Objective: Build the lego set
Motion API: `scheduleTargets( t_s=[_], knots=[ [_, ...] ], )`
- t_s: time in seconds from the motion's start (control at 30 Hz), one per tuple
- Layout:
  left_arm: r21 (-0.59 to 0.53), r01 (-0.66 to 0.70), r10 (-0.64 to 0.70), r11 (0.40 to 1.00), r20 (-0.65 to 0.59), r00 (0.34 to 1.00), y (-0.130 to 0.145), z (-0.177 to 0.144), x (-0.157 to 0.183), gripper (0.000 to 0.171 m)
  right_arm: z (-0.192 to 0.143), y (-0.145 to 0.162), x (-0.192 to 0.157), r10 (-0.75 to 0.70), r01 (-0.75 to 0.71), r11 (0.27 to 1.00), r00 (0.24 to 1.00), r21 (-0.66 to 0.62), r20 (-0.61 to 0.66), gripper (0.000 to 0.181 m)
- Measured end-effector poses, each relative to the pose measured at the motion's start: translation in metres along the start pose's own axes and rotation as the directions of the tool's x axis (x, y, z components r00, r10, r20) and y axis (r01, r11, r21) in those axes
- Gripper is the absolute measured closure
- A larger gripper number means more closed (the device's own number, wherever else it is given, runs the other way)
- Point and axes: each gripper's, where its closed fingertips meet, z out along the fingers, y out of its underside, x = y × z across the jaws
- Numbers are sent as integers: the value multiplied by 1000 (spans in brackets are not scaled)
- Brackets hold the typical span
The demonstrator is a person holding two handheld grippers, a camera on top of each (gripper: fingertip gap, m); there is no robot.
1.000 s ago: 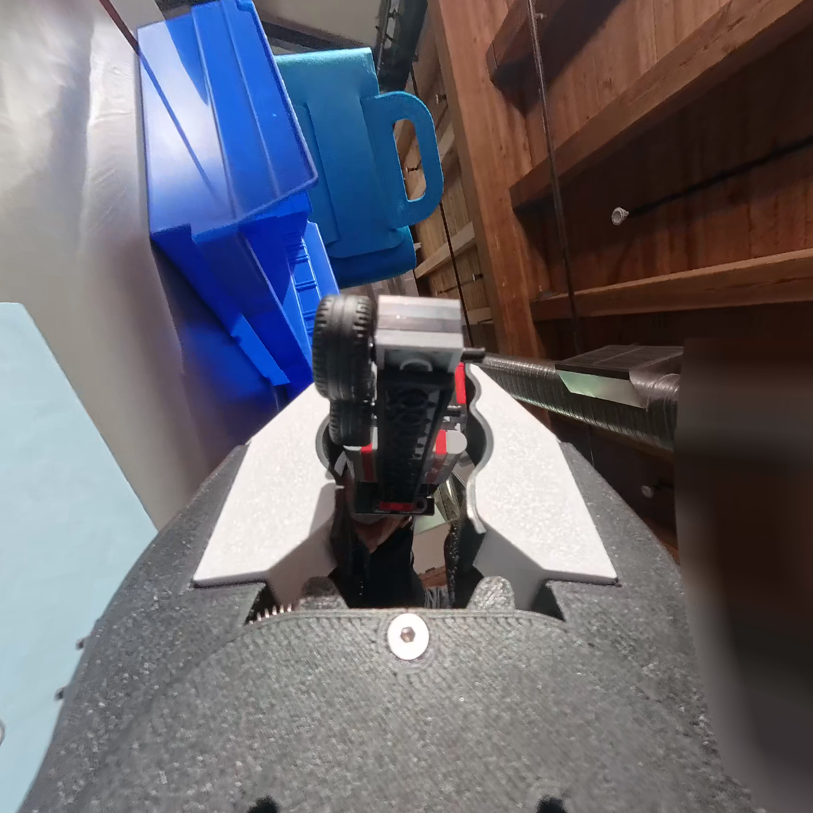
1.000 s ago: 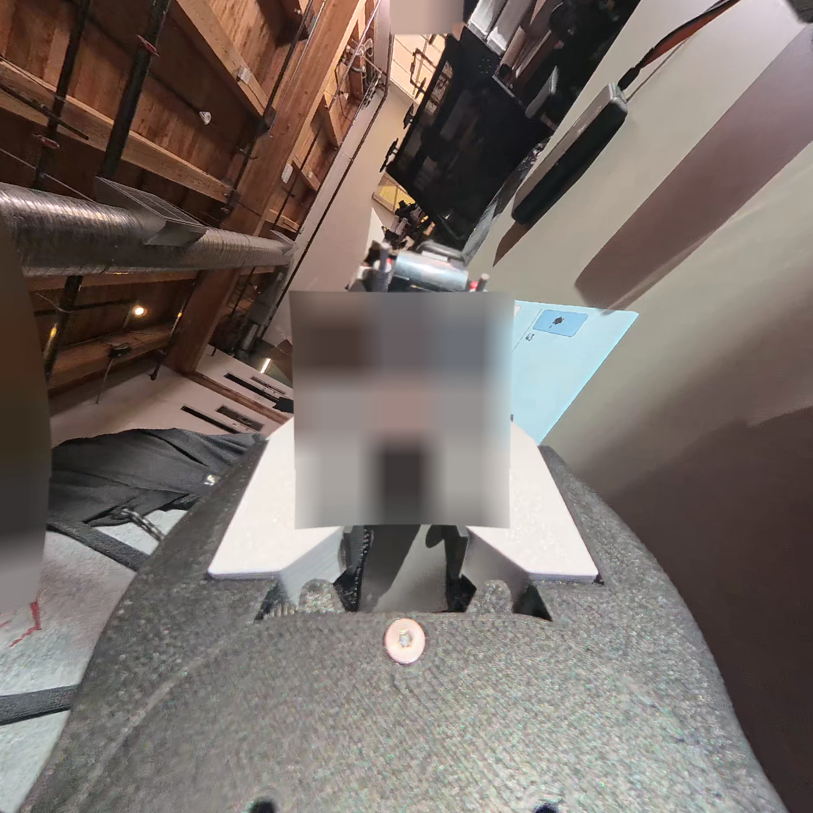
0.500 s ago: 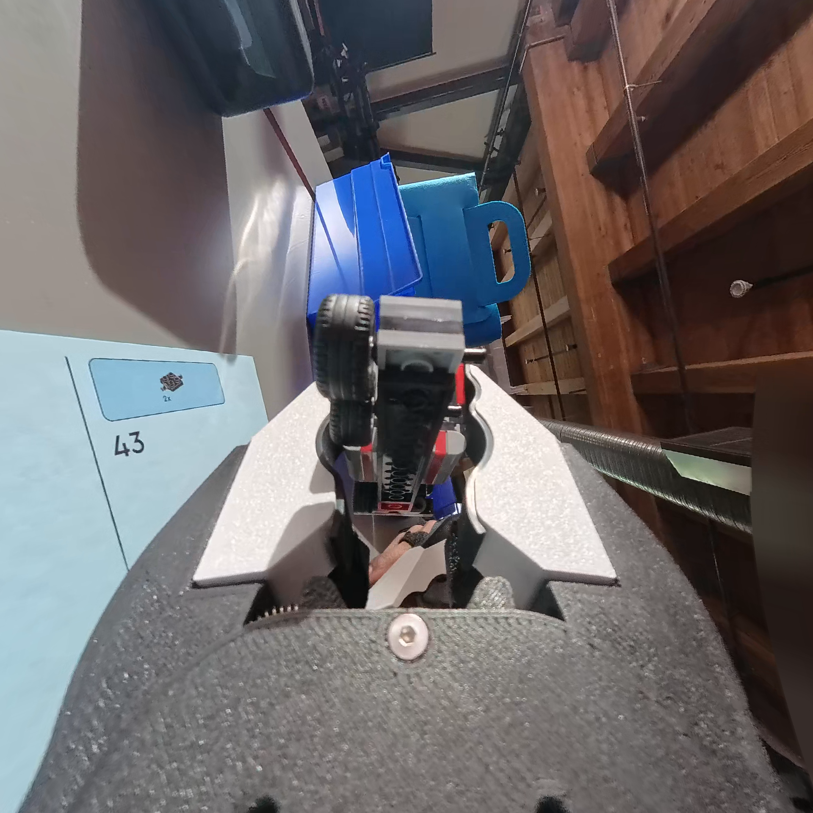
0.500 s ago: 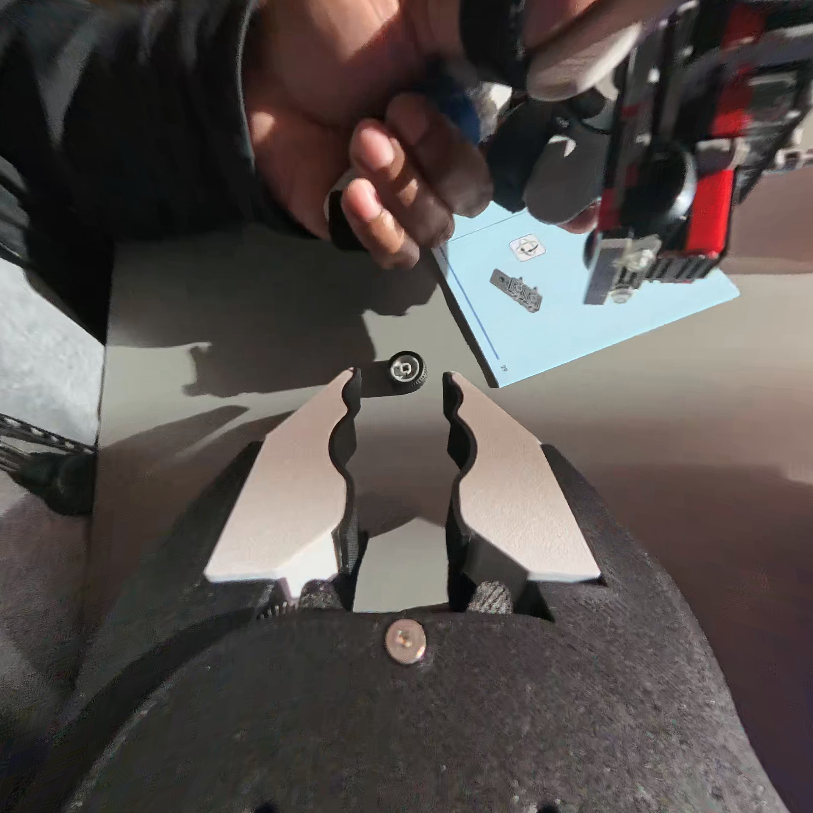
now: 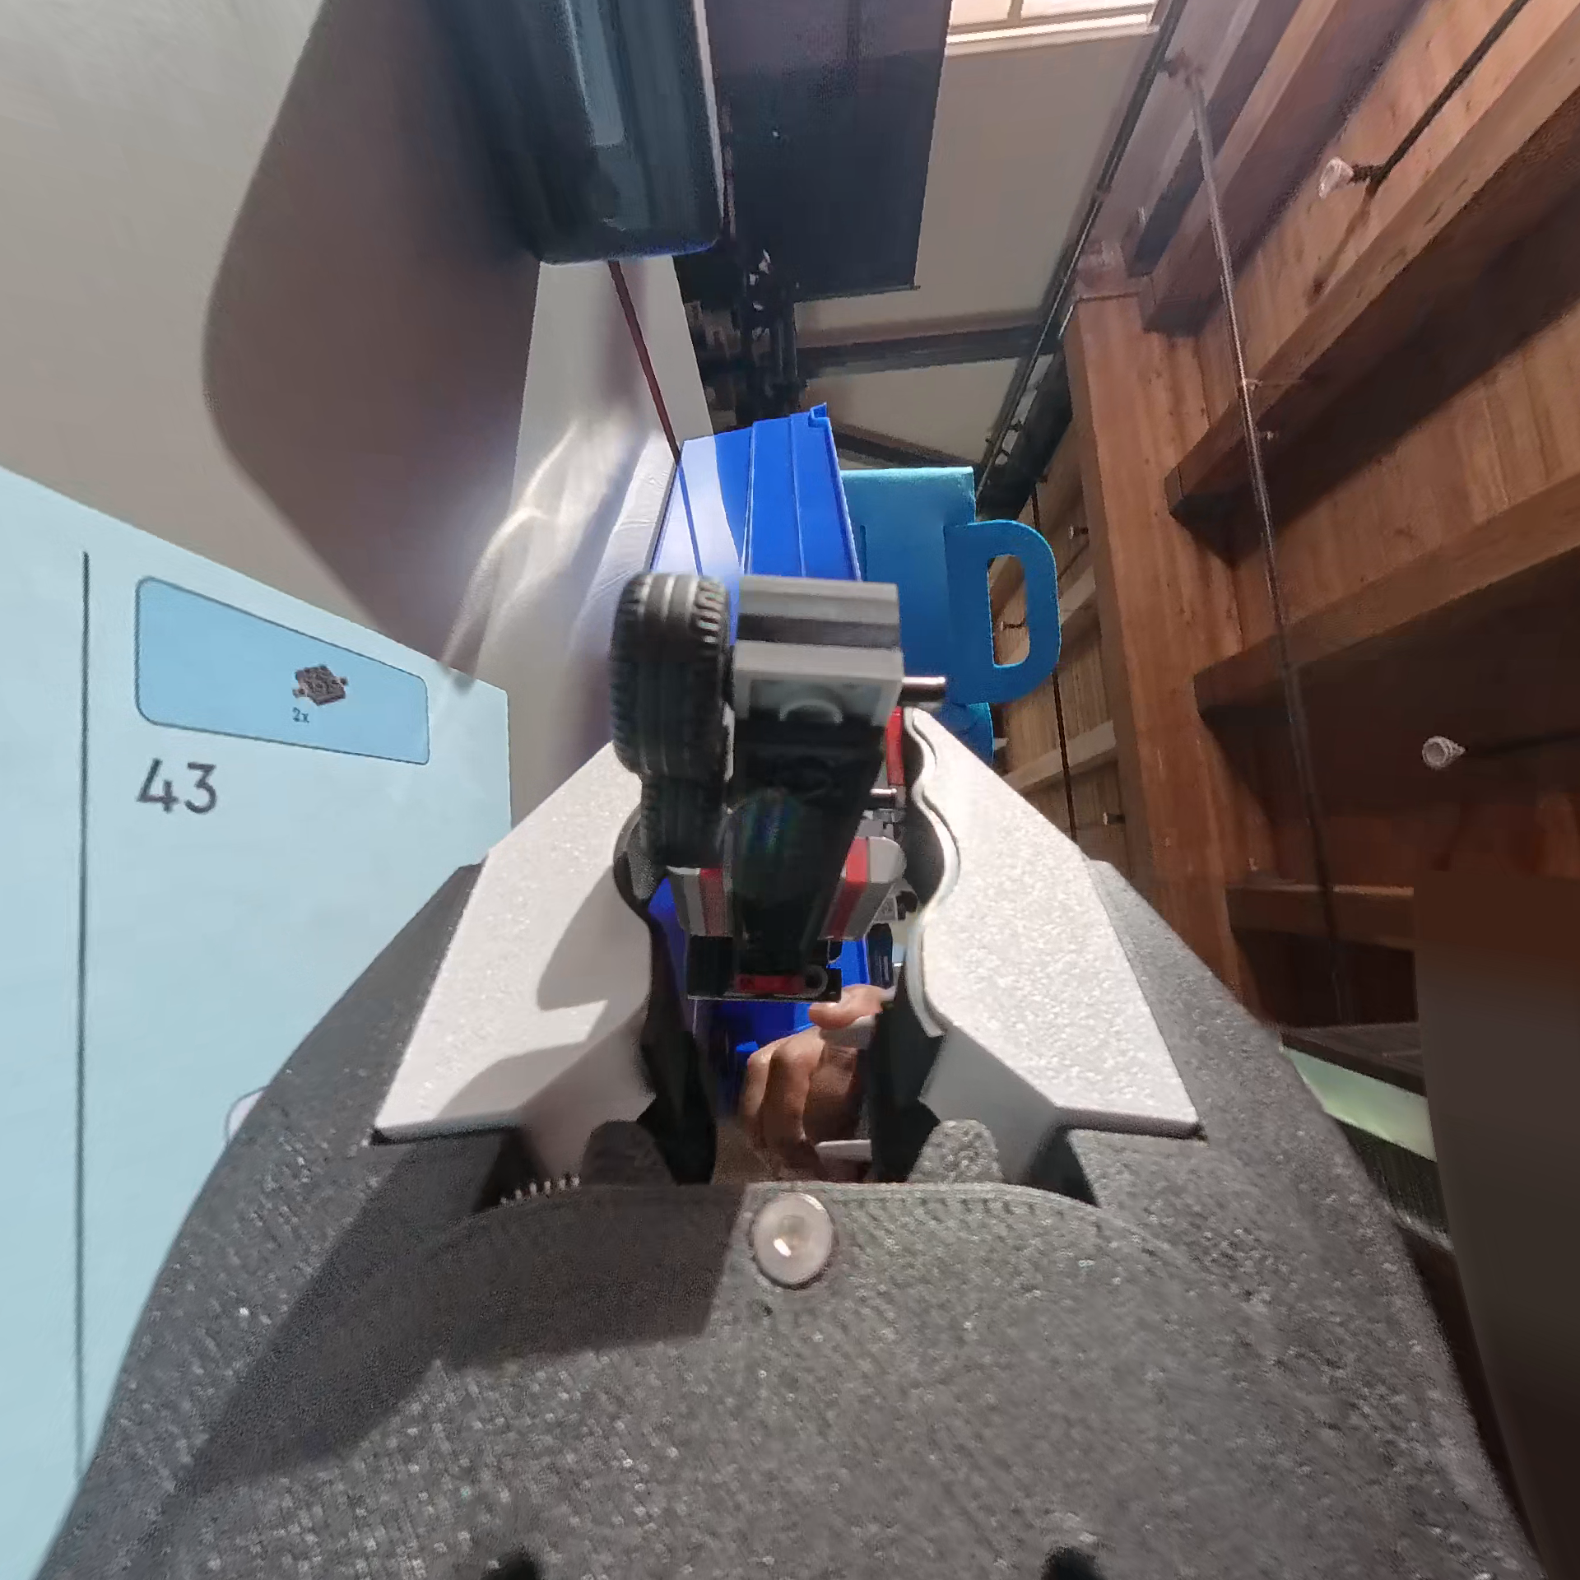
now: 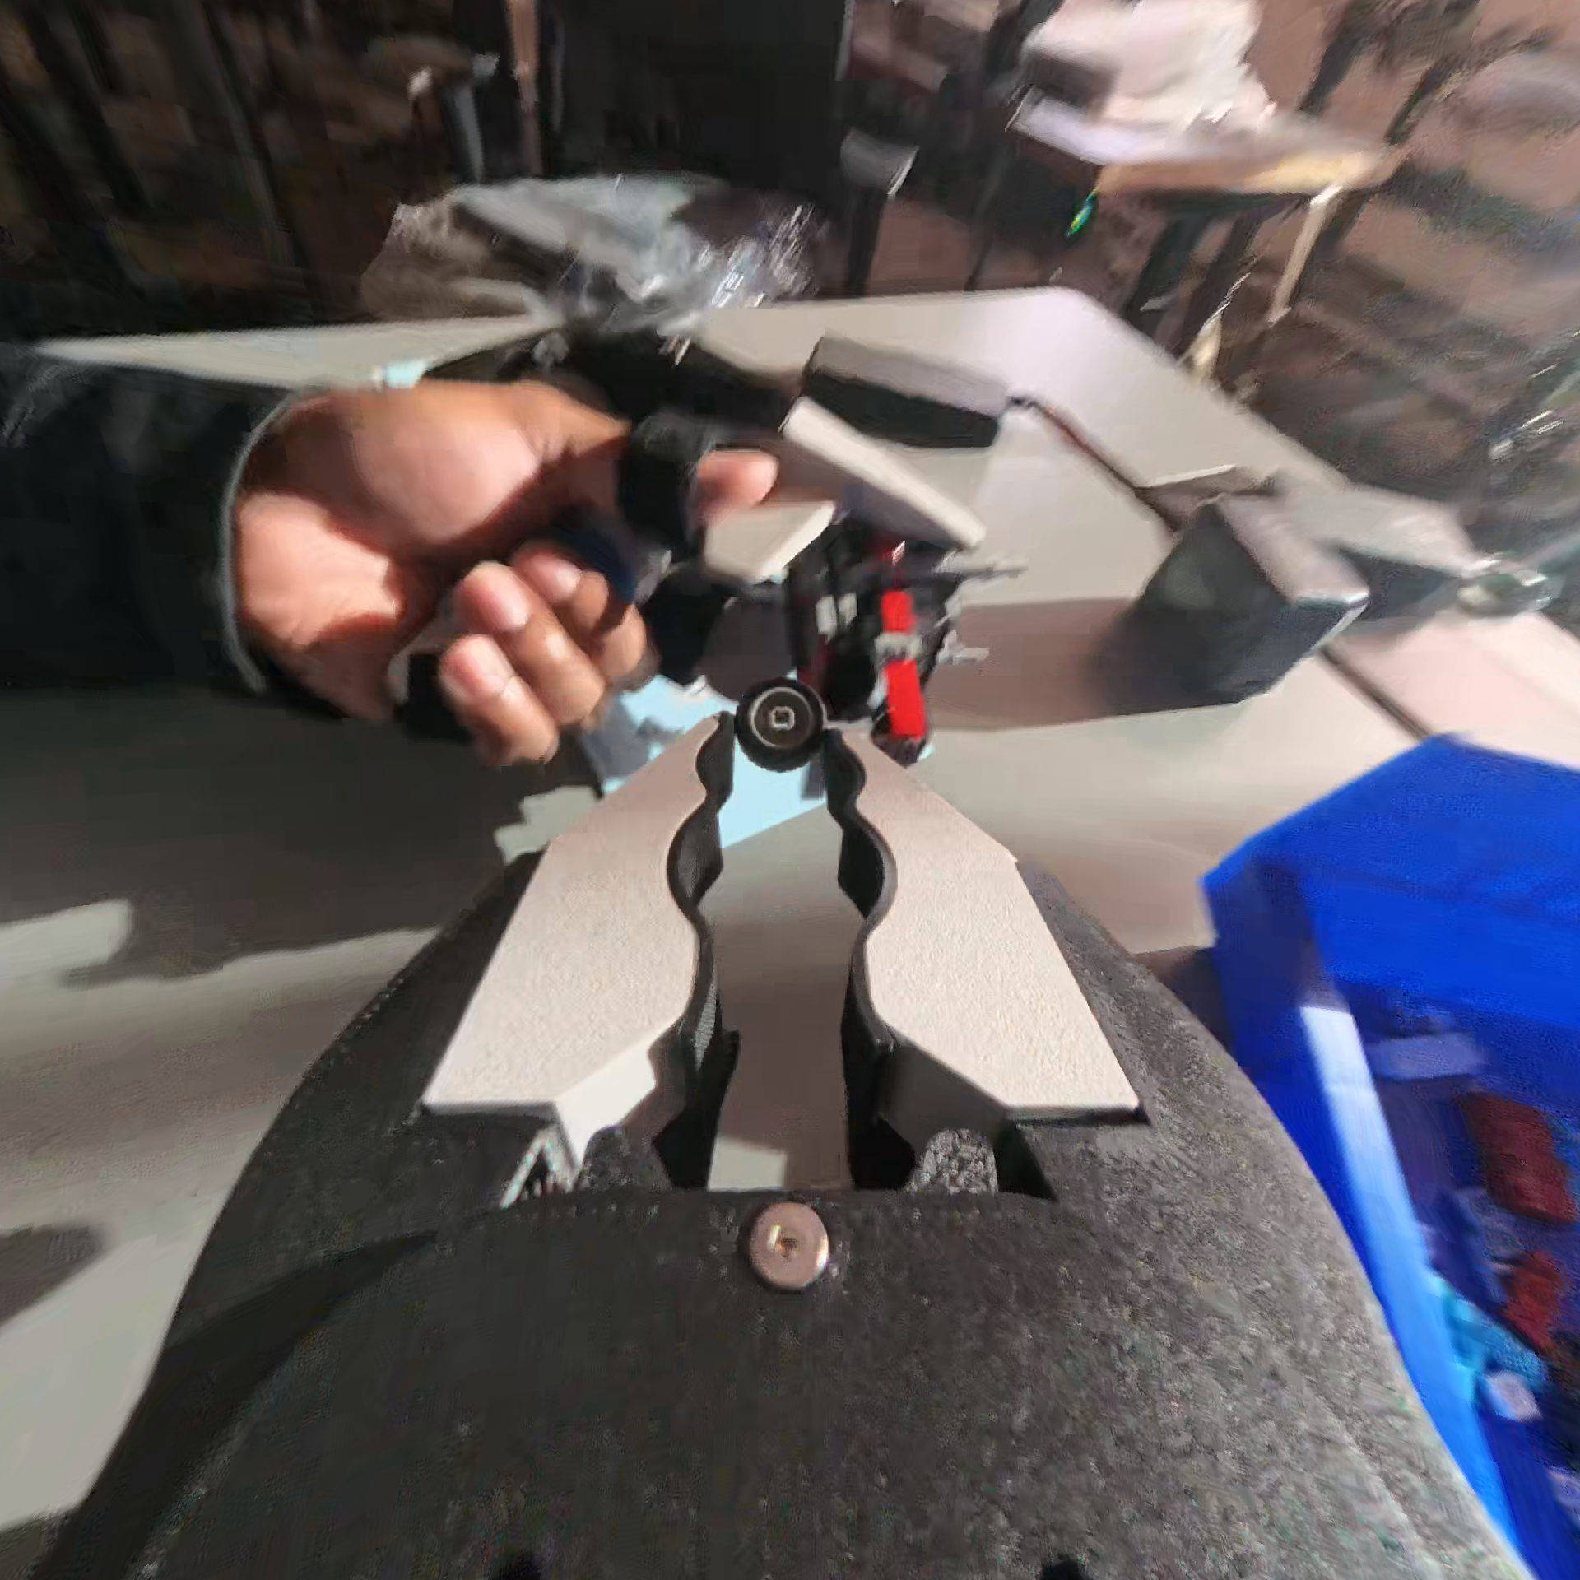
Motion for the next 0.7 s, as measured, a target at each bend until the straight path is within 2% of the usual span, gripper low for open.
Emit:
scheduleTargets(
  t_s=[0.1,0.23,0.5,0.7],
  knots=[
    [36,37,-37,999,8,999,6,6,2,118,-2,-13,15,-24,28,998,997,55,-76,159],
    [50,57,-58,997,22,998,17,13,3,118,6,-1,15,-85,84,996,989,-12,-123,159],
    [24,102,-103,994,38,994,26,14,-7,118,10,15,16,-118,107,991,983,-85,-139,158],
    [22,97,-98,995,41,994,26,14,-8,118,11,16,17,-134,121,988,978,-91,-161,158]
  ],
)
